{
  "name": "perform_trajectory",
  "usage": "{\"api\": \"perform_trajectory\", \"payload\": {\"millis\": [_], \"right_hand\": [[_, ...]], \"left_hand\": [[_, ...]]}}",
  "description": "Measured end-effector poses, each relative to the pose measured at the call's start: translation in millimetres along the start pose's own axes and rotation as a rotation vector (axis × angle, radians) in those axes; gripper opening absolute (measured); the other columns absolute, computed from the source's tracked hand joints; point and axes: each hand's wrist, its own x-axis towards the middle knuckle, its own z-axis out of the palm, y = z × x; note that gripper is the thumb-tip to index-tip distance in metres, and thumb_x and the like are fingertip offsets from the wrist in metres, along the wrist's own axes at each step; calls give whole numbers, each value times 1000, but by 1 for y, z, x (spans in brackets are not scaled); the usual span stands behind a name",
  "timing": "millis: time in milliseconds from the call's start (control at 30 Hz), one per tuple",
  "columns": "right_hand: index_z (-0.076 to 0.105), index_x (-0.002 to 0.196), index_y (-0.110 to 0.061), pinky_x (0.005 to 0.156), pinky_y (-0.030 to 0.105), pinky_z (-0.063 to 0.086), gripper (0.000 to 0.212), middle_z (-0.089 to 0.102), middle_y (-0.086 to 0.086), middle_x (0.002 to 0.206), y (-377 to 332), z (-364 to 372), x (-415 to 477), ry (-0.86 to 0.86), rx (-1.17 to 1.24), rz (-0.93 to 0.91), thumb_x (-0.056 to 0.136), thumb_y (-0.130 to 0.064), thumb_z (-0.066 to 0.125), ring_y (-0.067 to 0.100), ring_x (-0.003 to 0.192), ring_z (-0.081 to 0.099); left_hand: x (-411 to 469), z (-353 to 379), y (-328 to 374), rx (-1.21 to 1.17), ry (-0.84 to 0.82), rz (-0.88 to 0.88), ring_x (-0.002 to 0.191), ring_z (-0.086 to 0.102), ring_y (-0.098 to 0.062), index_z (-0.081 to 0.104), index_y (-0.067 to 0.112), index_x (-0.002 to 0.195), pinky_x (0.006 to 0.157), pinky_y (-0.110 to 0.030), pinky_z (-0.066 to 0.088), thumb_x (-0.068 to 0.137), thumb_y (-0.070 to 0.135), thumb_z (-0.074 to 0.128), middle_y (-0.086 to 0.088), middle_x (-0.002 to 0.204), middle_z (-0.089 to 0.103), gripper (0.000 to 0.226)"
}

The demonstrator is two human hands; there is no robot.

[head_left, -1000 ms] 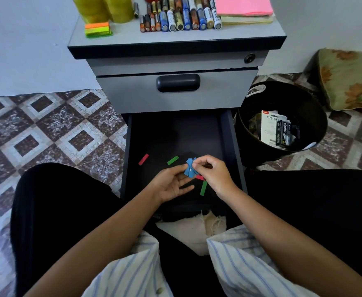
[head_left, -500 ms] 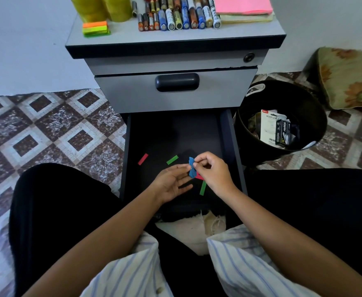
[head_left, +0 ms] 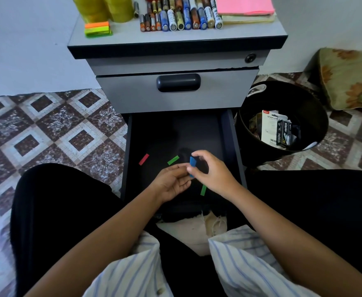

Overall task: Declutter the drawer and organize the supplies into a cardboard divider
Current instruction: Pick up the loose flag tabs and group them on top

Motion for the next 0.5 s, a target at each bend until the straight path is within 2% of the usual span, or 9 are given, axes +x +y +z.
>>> {"api": "perform_trajectory", "payload": {"millis": [67, 167, 333, 500], "right_hand": [[49, 121, -20, 93, 20, 39, 49, 51, -13, 118, -1, -1, -2, -58, -51, -23, 80, -35, 71, 1, 111, 45], [49, 109, -20, 86, 32, 49, 41, 58, -8, 112, 2, 2, -3, -43, -100, -42, 78, -30, 73, 9, 100, 56], [54, 102, -18, 87, 29, 49, 32, 61, -6, 112, 2, 3, 0, 18, -66, -48, 78, -21, 74, 11, 102, 58], [55, 100, -16, 85, 33, 50, 29, 62, -4, 107, 4, 5, 1, 45, -97, -53, 77, -17, 74, 14, 98, 59]], "left_hand": [[-1, 0, 1, -31, -1, -5, 57, 67, -9, 64, 9, 93, 56, -19, 54, 91, 9, 55, -5, 69, 71, 10], [-1, 0, 1, -33, -5, -12, 55, 66, -9, 64, 8, 97, 55, -19, 55, 91, 10, 55, -5, 69, 71, 11], [-1, 0, 1, -3, -4, -23, 61, 67, -9, 65, 11, 96, 61, -22, 56, 90, 11, 57, -3, 72, 72, 10], [-2, 0, 2, 78, -41, -34, 72, 69, -12, 66, 14, 101, 68, -27, 56, 87, 16, 62, -3, 84, 73, 15]]}}
